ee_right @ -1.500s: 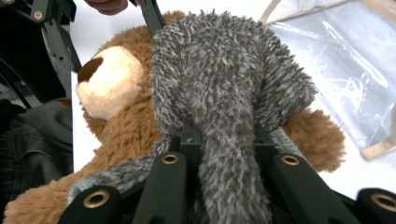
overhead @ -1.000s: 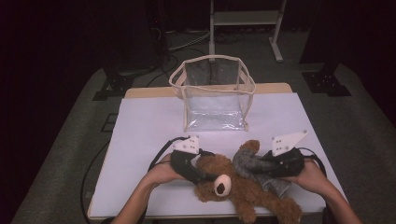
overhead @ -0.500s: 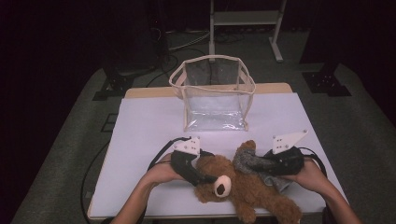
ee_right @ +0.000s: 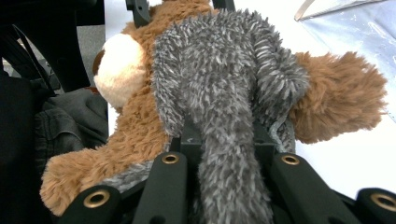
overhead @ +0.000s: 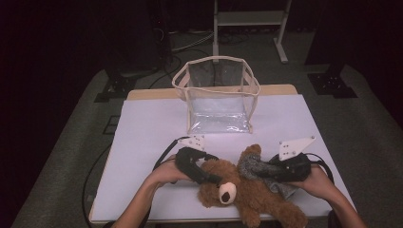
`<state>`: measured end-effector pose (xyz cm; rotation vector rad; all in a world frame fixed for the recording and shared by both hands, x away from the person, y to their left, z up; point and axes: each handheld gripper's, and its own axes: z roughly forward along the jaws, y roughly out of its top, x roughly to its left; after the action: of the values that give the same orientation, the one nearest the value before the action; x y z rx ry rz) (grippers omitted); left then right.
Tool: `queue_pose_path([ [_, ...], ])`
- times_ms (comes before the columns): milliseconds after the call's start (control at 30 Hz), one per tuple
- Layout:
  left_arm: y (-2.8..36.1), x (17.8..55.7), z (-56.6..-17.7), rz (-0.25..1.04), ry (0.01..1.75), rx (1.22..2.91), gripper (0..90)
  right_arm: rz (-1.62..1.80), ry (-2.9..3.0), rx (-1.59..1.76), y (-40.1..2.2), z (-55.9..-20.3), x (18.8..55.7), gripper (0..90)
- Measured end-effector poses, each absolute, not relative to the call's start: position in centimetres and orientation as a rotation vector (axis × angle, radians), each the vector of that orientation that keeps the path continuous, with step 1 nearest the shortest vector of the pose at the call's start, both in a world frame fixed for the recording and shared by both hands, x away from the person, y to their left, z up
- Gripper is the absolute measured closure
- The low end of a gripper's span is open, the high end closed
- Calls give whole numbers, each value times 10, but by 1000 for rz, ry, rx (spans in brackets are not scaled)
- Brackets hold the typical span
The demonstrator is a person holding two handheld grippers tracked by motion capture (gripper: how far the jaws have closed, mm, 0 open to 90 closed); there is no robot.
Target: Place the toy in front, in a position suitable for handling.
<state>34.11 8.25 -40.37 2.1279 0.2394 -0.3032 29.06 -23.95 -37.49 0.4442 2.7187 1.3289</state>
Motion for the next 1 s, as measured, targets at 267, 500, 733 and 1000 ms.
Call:
queue_pose_path([
  [267, 84, 337, -391, -134, 170, 2194, 621, 1344, 2693, 474, -239, -371, 305, 737],
  [500, 95, 357, -370, -14, 191, 2215, 633, 1353, 2698, 442, -225, -361, 331, 740],
  [733, 123, 369, -359, 75, 214, 2248, 627, 1319, 2725, 365, -199, -351, 354, 739],
  [1000, 134, 356, -372, 31, 227, 2188, 516, 1306, 2785, 438, -199, -368, 354, 742],
])
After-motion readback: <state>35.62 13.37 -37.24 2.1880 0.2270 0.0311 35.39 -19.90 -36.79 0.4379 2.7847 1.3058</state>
